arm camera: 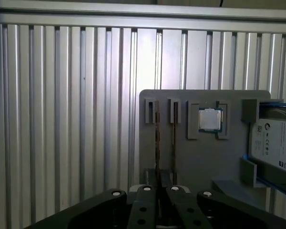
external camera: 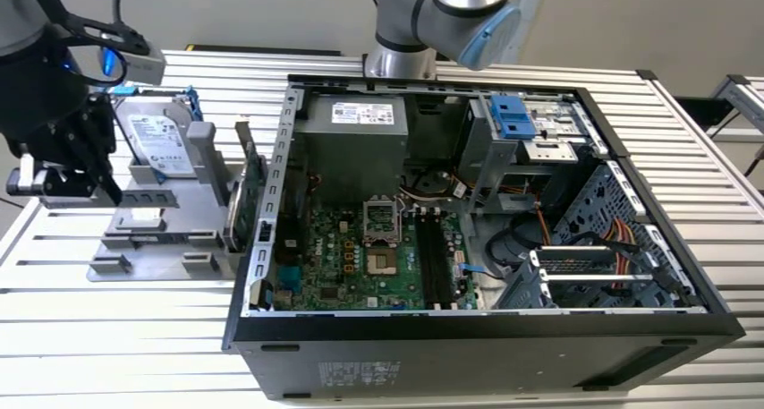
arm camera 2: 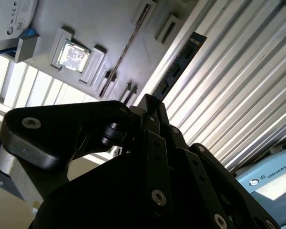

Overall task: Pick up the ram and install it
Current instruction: 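Pick up the ram and move it above insertion slot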

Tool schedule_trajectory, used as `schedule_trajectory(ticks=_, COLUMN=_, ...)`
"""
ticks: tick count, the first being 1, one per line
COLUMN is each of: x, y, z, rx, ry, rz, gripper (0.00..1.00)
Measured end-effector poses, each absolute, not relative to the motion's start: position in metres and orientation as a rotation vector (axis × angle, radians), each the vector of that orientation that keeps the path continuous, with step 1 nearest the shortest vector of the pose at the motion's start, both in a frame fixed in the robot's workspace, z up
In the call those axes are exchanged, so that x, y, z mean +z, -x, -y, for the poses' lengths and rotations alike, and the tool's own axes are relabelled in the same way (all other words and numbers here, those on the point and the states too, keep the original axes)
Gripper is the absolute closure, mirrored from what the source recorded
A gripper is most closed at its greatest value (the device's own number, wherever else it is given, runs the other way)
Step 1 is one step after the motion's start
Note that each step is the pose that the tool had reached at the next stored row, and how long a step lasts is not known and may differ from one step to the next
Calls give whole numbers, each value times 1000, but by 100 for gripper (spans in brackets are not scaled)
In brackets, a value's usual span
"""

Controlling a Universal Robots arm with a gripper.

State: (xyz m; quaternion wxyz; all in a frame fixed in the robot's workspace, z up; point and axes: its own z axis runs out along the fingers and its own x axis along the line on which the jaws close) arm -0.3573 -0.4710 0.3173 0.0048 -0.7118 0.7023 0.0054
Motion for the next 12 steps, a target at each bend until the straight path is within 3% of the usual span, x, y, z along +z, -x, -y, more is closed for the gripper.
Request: schedule_trajectory(ticks=12, x=326, y=357, z=471, rx=17, ry=2229, rz=-2200, gripper=100)
